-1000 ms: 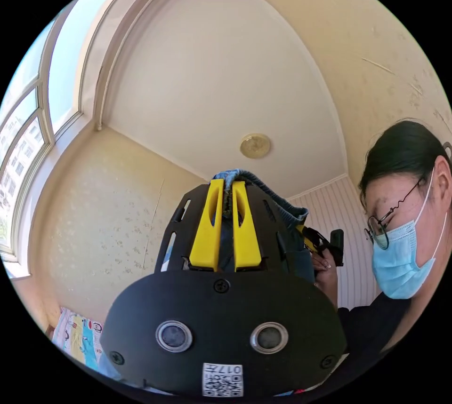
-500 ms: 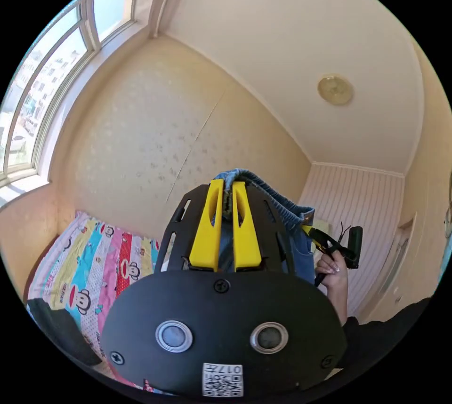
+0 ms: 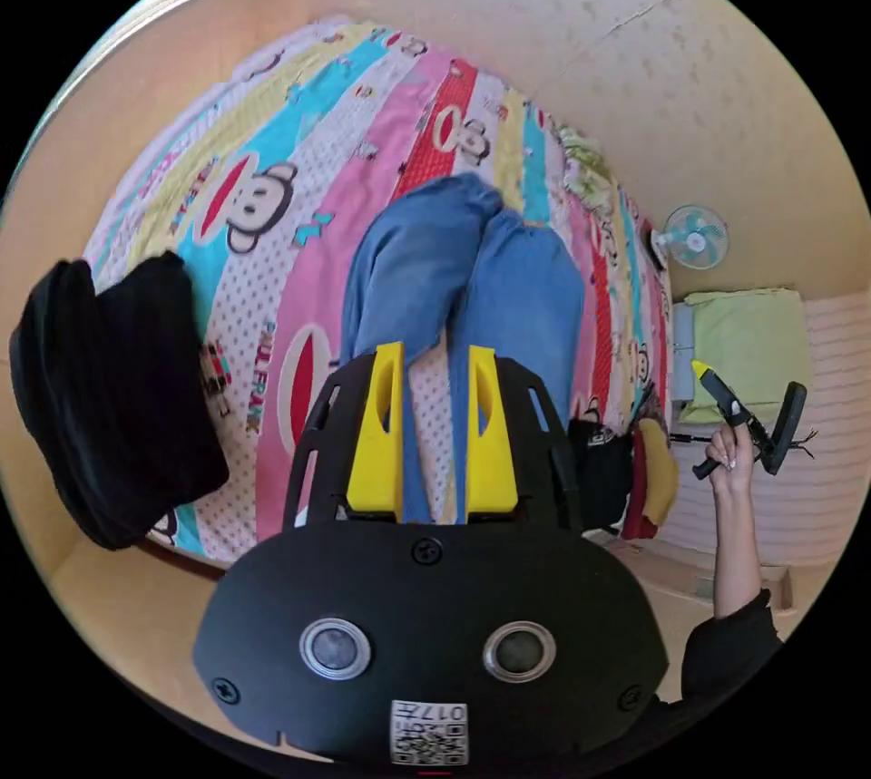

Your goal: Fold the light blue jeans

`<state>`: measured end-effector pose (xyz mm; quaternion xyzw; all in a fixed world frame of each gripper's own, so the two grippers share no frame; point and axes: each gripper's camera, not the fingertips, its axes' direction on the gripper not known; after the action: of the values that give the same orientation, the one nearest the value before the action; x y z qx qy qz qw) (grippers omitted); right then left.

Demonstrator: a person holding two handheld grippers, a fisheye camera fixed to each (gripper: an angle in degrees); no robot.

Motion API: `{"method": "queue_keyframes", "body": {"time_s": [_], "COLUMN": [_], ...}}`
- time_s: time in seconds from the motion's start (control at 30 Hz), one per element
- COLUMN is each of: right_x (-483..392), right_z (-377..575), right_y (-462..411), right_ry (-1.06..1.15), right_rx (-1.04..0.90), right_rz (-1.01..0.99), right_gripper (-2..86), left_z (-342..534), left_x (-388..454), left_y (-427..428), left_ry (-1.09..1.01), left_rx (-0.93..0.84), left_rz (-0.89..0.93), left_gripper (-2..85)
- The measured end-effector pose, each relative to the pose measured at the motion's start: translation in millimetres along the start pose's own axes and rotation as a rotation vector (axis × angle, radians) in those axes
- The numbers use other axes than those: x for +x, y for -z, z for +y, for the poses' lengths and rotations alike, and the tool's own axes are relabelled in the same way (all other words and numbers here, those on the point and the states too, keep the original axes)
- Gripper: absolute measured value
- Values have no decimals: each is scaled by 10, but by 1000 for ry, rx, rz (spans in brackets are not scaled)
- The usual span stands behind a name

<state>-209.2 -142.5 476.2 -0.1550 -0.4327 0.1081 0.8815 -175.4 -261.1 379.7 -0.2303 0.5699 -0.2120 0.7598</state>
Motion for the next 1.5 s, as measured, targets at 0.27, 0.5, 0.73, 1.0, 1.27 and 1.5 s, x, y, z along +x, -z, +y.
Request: {"method": "queue_keyframes", "body": {"time_s": [0.27, 0.5, 0.73, 1.0, 1.27, 1.5], "right_x": [-797, -1502, -869, 204, 144, 1696], "right_z": [1282, 1263, 974, 1479, 1713, 2036], "right_y": [-928, -1278, -514, 988, 1117, 2302], "right_ry": [185, 224, 187, 22, 122, -111], "right_rx": [-355, -485, -509, -461, -684, -497], "right_rz": [-317, -82, -254, -507, -408, 93], "right_gripper": [80, 107, 27, 11, 26, 73], "left_z": [2258, 2466, 2443, 3316, 3822, 4057], "left_x": [-1870, -1877, -2410, -3832, -4743, -4699], "left_y": [-1036, -1345, -988, 675, 354, 446], "left_ry": [212, 3, -16, 94, 503, 623], "left_rx": [-205, -300, -341, -32, -111, -127], "left_rz": [65, 80, 211, 371, 35, 51], "left_gripper": [89, 95, 16, 0, -1, 31]}}
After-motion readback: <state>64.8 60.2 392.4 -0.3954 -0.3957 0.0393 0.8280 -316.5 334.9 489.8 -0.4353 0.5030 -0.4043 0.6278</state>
